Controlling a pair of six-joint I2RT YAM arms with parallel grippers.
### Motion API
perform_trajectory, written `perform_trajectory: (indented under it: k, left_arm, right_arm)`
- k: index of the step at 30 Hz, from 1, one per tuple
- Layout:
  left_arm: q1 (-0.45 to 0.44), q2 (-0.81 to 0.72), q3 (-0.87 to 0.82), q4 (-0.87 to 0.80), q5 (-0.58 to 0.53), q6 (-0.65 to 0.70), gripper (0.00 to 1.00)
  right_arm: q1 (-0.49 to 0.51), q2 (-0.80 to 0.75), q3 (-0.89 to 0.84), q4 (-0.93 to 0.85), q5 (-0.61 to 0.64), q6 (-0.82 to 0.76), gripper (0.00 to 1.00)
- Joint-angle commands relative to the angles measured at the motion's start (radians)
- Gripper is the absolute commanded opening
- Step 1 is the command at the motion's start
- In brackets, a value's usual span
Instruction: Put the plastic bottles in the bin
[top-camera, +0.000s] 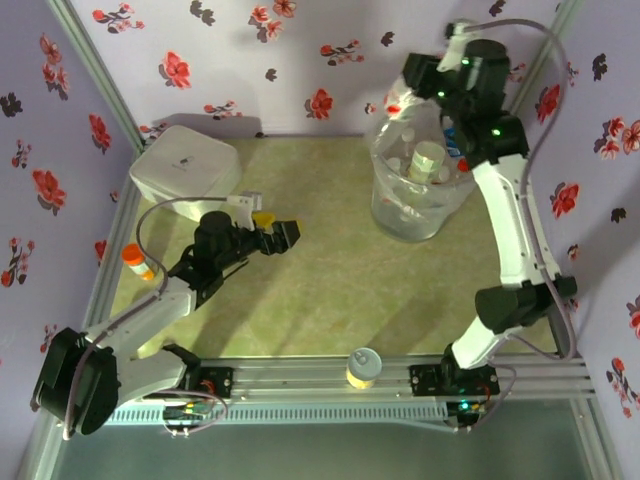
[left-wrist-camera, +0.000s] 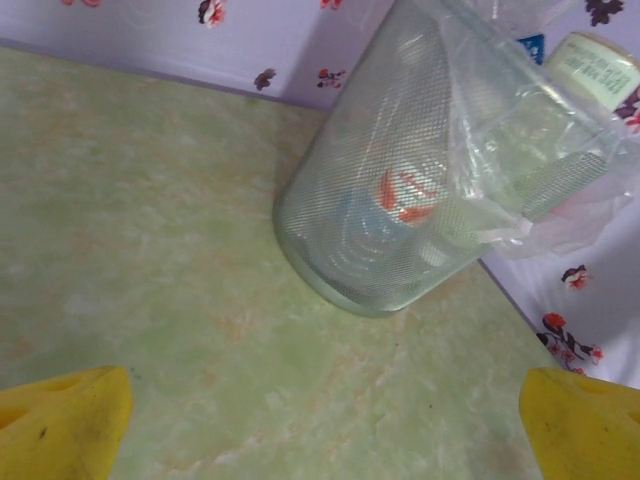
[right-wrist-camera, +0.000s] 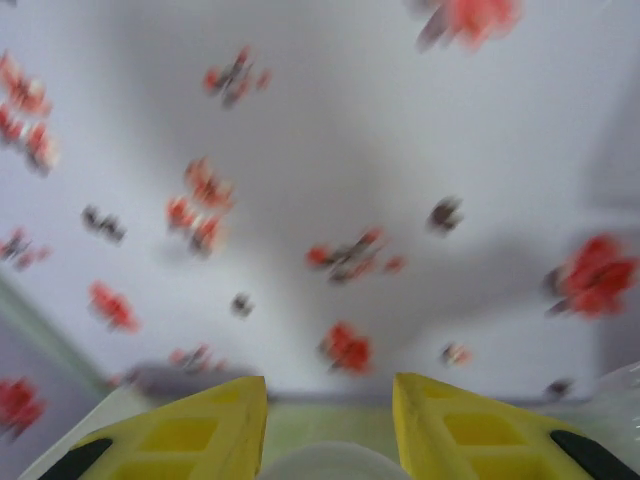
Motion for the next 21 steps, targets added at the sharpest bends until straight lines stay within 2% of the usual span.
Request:
perform_trajectory:
  k: [1,3,6,14,21]
  left_arm:
    - [0.009,0.0,-0.005,-0.004,-0.021,-0.017,1.0]
    - [0.009,0.014,-0.001,0.004,-0.021,-0.023,1.0]
    - [0.009,0.039,0.003,0.025,-0.016,-0.038,1.0]
    - [0.009,0.07,0.023,0.023,-0.008,-0.05,1.0]
    - [0.012,0.078,0.031,0.002,-0.01,-0.043,1.0]
  right_arm:
    - [-0.064,-0.034,-0.034,0.171,0.104,-0.063,0.16]
    - [-0.118,-0.022,-0.034,0.203,0.086,-0.028,0.16]
    - [-0.147,0.006,-0.046,0.229,0.089,-0.026,0.16]
    - [-0.133,0.097,-0.177,0.287,0.052,-0.005,0.16]
    - [-0.079,0.17,-0.226,0.232,0.035,-0.046,0.16]
